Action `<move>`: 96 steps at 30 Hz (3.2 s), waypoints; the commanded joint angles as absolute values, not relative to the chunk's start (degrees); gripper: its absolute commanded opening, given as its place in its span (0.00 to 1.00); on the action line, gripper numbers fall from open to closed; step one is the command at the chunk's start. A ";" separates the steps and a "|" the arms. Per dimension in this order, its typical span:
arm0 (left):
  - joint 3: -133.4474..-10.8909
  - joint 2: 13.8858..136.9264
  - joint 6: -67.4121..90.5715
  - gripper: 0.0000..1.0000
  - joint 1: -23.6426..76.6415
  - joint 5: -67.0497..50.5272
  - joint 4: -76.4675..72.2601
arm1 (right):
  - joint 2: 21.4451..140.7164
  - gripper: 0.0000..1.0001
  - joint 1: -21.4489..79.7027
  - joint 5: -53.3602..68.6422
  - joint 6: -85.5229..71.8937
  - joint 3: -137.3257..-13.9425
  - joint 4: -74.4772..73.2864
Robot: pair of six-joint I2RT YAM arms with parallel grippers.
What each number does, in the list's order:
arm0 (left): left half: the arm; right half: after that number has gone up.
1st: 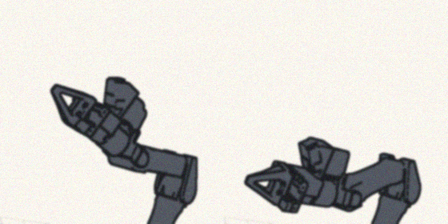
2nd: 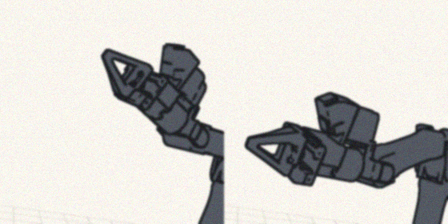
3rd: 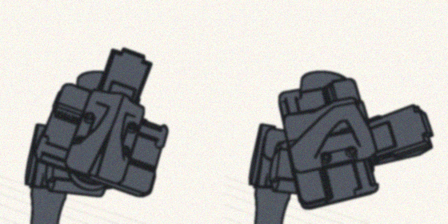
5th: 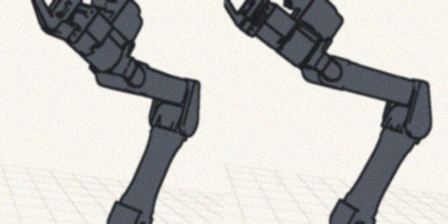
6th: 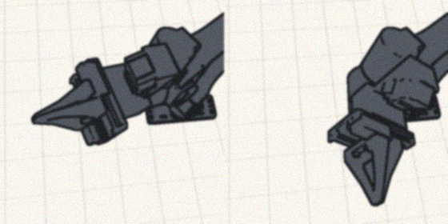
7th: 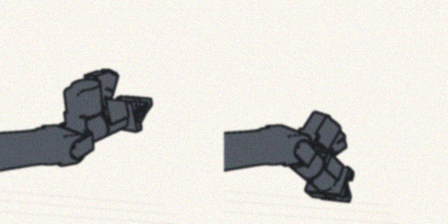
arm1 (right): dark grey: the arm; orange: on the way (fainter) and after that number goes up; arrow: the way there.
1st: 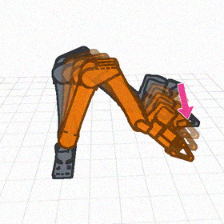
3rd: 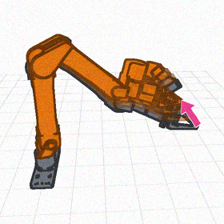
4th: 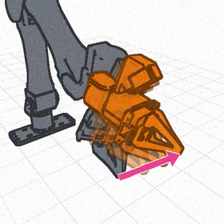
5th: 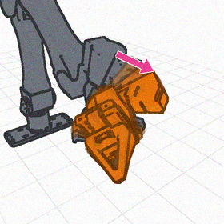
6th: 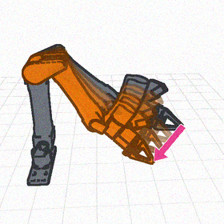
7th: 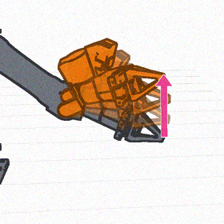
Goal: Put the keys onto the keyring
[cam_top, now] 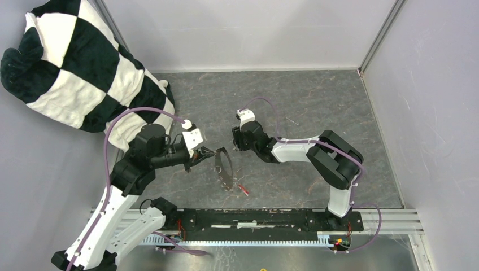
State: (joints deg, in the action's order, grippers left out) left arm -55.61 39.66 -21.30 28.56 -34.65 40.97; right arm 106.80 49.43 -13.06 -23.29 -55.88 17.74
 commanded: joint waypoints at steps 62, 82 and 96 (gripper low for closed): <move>-46.17 38.01 -1.77 0.02 28.13 -37.52 24.59 | 58.90 0.01 47.75 33.52 -15.44 -28.06 34.33; -48.34 37.13 -5.23 0.02 28.14 -33.81 25.75 | 71.46 0.00 47.50 -5.72 -8.70 -29.95 11.47; -49.74 36.10 -6.35 0.02 28.17 -32.61 26.52 | 91.00 0.43 47.42 -2.41 -9.99 -43.70 11.57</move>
State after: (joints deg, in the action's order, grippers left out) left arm -47.13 36.69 -4.14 28.56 -33.06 28.21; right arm 90.52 47.51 -2.57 -9.93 -41.10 9.65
